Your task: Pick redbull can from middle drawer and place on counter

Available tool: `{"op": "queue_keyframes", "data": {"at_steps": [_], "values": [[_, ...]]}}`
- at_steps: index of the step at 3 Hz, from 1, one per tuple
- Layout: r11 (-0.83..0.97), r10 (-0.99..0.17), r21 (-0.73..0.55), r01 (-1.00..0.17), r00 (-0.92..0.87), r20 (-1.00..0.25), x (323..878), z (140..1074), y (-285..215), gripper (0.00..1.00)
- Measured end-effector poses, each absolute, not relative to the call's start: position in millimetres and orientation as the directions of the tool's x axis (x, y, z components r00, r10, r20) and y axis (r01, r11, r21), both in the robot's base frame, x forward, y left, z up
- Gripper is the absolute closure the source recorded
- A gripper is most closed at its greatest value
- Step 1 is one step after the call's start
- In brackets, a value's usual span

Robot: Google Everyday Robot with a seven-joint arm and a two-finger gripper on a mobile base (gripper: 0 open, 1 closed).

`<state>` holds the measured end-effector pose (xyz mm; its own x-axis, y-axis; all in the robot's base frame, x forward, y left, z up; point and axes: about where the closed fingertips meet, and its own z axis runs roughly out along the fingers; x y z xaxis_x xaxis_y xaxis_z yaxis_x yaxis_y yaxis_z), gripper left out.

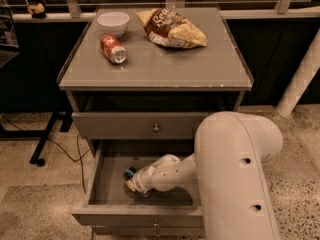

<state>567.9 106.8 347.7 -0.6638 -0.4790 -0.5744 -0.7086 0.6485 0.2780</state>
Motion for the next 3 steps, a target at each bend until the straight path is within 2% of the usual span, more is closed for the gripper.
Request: {"op": "queue_keyframes", "data": {"at_steps": [3], "values": [[0.647, -0.481, 0.276, -0.71, -0.662, -0.575, 570.2, 355.8, 107.7, 1.0]]}}
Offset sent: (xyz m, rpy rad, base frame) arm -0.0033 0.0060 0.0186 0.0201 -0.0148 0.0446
